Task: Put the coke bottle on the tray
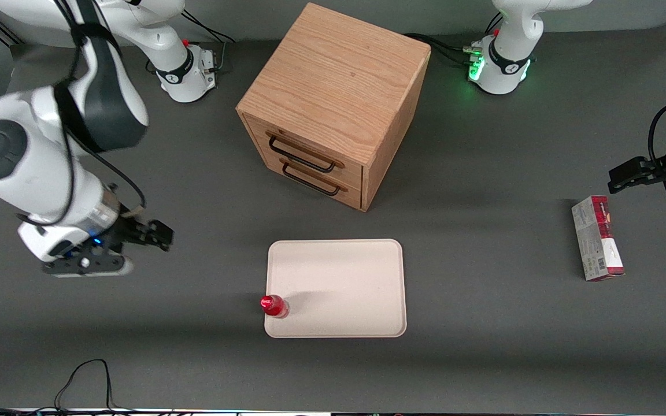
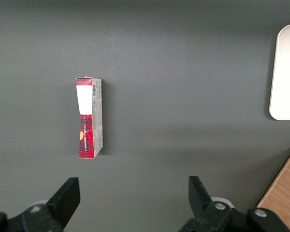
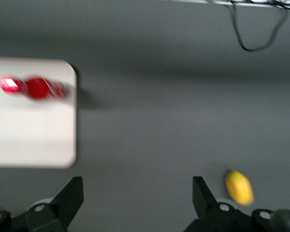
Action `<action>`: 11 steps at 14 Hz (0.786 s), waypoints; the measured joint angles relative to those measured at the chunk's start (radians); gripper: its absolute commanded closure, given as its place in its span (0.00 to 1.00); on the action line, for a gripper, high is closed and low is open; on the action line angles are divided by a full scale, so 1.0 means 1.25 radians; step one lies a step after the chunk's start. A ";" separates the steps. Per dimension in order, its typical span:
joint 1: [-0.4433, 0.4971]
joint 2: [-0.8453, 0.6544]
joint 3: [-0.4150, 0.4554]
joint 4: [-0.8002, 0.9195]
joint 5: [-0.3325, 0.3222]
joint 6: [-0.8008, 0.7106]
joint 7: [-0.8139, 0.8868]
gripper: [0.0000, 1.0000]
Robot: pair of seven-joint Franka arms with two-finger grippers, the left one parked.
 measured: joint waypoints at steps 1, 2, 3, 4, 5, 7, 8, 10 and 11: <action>0.000 -0.033 -0.013 -0.025 0.000 -0.022 -0.024 0.00; 0.001 -0.069 -0.024 -0.049 0.000 -0.047 -0.047 0.00; 0.001 -0.107 -0.037 -0.071 0.002 -0.076 -0.066 0.00; 0.001 -0.146 -0.053 -0.091 0.009 -0.106 -0.078 0.00; 0.000 -0.186 -0.073 -0.112 0.024 -0.128 -0.088 0.00; -0.012 -0.274 -0.108 -0.168 0.056 -0.146 -0.099 0.00; -0.026 -0.317 -0.116 -0.201 0.067 -0.151 -0.102 0.00; -0.039 -0.376 -0.120 -0.252 0.073 -0.151 -0.102 0.00; -0.038 -0.389 -0.119 -0.265 0.074 -0.151 -0.097 0.00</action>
